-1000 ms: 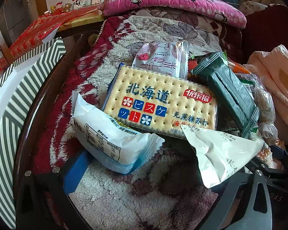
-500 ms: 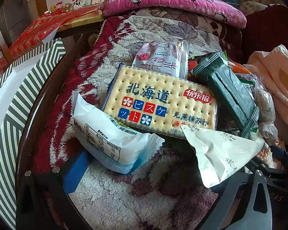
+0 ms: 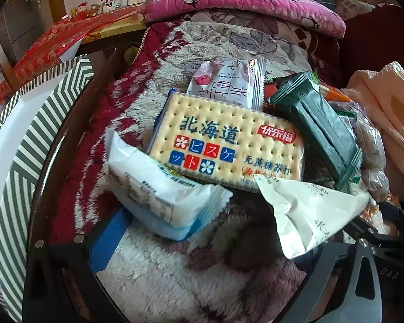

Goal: Organize snacks

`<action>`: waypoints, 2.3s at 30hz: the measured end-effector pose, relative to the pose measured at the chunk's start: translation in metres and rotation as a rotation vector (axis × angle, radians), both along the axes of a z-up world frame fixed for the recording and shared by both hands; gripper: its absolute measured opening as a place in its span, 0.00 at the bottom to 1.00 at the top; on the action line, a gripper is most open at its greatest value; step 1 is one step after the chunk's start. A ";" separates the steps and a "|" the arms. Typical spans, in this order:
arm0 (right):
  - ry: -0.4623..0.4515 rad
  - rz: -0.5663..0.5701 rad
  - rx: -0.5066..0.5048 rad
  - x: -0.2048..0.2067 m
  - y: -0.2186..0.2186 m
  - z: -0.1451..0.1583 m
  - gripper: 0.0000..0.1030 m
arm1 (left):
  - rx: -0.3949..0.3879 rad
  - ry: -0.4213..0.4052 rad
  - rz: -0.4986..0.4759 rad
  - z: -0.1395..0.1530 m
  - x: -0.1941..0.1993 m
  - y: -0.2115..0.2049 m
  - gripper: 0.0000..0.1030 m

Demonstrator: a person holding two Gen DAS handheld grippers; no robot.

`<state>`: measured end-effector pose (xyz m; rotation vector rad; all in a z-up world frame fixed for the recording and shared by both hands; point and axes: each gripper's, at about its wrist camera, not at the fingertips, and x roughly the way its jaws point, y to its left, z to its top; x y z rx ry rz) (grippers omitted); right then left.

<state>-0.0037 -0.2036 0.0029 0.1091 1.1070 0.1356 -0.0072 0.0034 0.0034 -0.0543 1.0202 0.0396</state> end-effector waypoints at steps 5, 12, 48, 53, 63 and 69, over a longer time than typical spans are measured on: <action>0.054 0.032 -0.030 -0.004 0.002 0.010 0.99 | 0.012 0.022 -0.012 0.010 -0.006 0.001 1.00; 0.052 0.106 -0.048 -0.020 0.011 0.046 0.99 | 0.011 -0.063 -0.002 0.051 -0.025 0.014 1.00; -0.088 0.278 0.005 -0.016 0.060 0.111 0.99 | -0.073 -0.075 0.052 0.085 -0.030 0.049 1.00; -0.068 0.297 0.007 -0.014 0.061 0.103 0.99 | -0.092 -0.040 0.051 0.078 -0.022 0.058 1.00; -0.029 0.289 0.029 -0.011 0.056 0.086 0.99 | -0.229 0.078 0.142 0.055 -0.003 0.085 1.00; -0.026 0.295 0.025 -0.010 0.054 0.084 0.99 | -0.279 0.139 0.190 0.040 0.013 0.076 0.98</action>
